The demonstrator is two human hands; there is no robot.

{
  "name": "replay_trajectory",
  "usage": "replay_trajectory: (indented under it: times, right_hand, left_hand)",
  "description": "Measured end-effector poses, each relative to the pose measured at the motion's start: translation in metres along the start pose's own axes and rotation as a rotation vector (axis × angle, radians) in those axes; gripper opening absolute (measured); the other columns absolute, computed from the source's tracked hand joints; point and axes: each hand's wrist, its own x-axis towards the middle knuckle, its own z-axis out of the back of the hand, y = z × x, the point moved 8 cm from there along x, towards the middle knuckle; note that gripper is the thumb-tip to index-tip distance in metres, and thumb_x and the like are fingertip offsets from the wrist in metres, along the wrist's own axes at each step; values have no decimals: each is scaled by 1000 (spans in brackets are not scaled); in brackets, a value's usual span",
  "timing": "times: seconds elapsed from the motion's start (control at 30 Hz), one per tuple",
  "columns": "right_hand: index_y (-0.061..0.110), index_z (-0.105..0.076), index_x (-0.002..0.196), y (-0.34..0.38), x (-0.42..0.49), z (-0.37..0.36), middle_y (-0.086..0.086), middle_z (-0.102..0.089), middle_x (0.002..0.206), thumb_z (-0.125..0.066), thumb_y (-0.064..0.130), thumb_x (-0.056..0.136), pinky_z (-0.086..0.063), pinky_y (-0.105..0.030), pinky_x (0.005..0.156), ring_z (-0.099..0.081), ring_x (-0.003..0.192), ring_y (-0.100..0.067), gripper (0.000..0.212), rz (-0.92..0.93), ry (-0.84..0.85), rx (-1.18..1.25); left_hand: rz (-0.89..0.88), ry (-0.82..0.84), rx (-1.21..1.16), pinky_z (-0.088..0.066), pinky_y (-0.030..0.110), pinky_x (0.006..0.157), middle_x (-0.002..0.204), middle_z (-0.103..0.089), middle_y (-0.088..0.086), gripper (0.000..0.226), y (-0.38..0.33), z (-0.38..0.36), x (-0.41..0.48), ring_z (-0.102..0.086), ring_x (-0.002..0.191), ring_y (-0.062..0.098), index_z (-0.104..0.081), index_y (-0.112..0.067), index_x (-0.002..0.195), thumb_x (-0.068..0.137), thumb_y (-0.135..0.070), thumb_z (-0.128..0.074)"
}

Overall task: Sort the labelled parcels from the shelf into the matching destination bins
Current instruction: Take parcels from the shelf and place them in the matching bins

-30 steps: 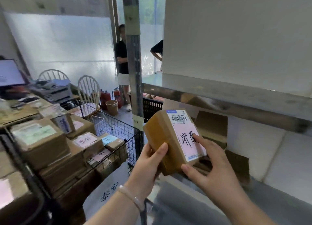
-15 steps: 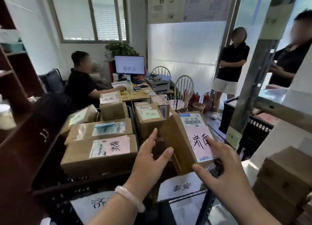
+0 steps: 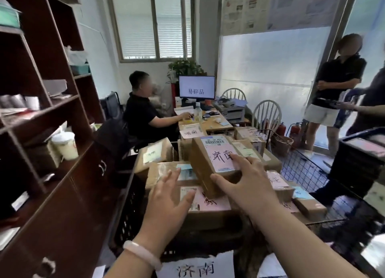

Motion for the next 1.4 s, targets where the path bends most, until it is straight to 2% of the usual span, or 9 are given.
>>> replay_trajectory:
  times: [0.13, 0.3, 0.5, 0.7, 0.9, 1.1, 1.2, 1.33, 1.4]
  right_hand:
    - [45, -23, 146, 26, 36, -36, -3, -23, 151, -44, 91, 62, -37, -50, 105, -31, 138, -32, 98, -62, 19, -118]
    - [41, -9, 151, 34, 49, -68, -6, -10, 160, -31, 92, 68, -28, -52, 110, -18, 144, -36, 100, -106, 27, -312]
    - [45, 5, 150, 29, 41, -64, 1, 2, 163, -34, 89, 70, -14, -50, 117, -6, 149, -28, 100, -71, 8, -298]
    - [45, 2, 151, -5, -4, -18, 10, -2, 163, -40, 80, 78, -4, -37, 116, 0, 149, -14, 92, -27, -148, -280]
    - [65, 0, 141, -50, -74, 53, 33, -4, 151, -44, 74, 80, -3, -26, 117, 5, 142, 8, 76, 16, -284, -264]
    - [70, 6, 136, -115, -151, 116, 33, 3, 151, -52, 70, 80, -5, -25, 116, 9, 140, 9, 80, -164, -408, -346]
    - [68, 7, 137, -148, -189, 135, 34, 7, 150, -46, 73, 78, -3, -24, 117, 13, 140, 11, 79, -249, -417, -379]
    - [64, 9, 136, -190, -235, 162, 33, 11, 151, -54, 66, 83, 8, -17, 113, 16, 141, 9, 83, -360, -437, -409]
    - [66, 11, 136, -210, -257, 177, 33, 10, 151, -56, 66, 83, 5, -20, 112, 17, 138, 10, 85, -425, -456, -415]
  left_hand:
    - [-28, 35, 41, -20, 40, 119, 159, -27, -7, 75, 21, 17, 22, -18, 147, 13, -26, -54, 143, 74, -79, -40]
    - [-81, 85, 125, -21, 42, 120, 159, -26, -8, 68, 38, 30, 50, -16, 147, 13, -28, -48, 148, 87, -64, -51]
    - [-199, 119, 193, -21, 48, 121, 160, -21, -9, 74, 17, 21, 67, -10, 148, 12, -19, -49, 151, 83, -72, -37]
    - [-404, 113, 301, -13, 42, 119, 161, -13, -14, 71, -37, -17, 60, -2, 147, 6, -5, -56, 148, 88, -71, -40]
    - [-638, 157, 291, 9, 35, 117, 163, -10, -12, 71, -116, -79, 29, 9, 143, 2, -11, -50, 151, 90, -66, -44]
    - [-804, 291, 234, 12, 35, 120, 164, -6, -11, 76, -182, -157, -24, 9, 148, 7, -8, -50, 152, 89, -65, -47]
    - [-864, 366, 200, 13, 35, 119, 164, -1, -12, 77, -208, -198, -60, 12, 149, 9, -4, -50, 152, 89, -67, -45]
    - [-944, 444, 165, 5, 38, 122, 164, -5, -10, 77, -239, -243, -108, 8, 149, 11, -3, -51, 151, 88, -68, -43]
    - [-971, 484, 129, 8, 34, 119, 164, -8, -10, 77, -253, -262, -131, 9, 146, 9, -6, -51, 151, 88, -67, -45]
